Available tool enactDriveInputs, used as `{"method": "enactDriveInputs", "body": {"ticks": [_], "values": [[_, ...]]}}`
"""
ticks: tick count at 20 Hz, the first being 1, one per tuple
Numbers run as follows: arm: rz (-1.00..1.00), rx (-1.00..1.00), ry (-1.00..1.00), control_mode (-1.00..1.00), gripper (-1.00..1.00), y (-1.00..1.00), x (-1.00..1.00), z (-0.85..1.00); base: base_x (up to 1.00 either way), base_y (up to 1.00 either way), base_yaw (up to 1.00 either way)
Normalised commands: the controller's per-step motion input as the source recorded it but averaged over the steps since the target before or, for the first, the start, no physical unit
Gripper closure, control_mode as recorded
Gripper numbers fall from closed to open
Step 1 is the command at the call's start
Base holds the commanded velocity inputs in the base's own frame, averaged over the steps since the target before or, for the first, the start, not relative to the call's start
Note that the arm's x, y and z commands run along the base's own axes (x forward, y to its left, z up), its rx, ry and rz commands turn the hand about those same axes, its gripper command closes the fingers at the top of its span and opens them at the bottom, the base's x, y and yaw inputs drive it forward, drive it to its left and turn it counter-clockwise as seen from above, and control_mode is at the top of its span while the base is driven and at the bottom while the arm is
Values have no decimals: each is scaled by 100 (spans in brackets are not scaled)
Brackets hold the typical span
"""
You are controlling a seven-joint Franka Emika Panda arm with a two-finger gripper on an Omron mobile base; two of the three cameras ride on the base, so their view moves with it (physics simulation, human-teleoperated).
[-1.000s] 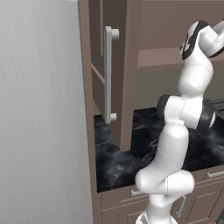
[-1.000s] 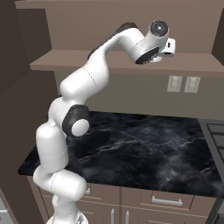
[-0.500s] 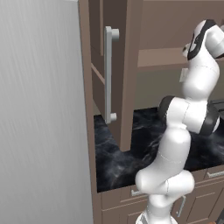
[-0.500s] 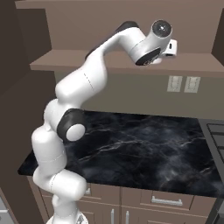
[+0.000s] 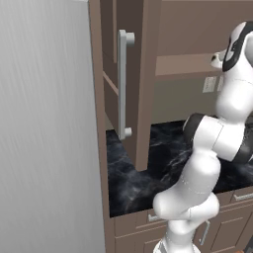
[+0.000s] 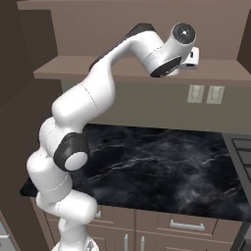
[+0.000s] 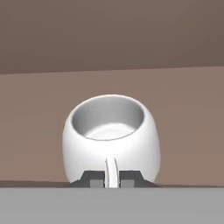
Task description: Open the cabinet directly in front. Then move the beer and the mug to the dining counter with the candle on it.
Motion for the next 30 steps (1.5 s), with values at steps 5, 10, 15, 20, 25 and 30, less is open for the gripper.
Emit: {"method": "enactDriveInputs", "body": {"ticks": [5,10,15,20,25,30], "values": [[4,0,0,-100,100,20,-55,0,0,0,0],[6,-1,0,-100,100,29,-55,0,0,0,0],[6,-1,0,-100,100,32,-56,0,0,0,0],[6,0,-1,-100,100,27,-55,0,0,0,0],[6,0,-5,-100,100,21,-59,0,0,0,0],[5,0,-8,-100,100,22,-66,0,0,0,0]]}}
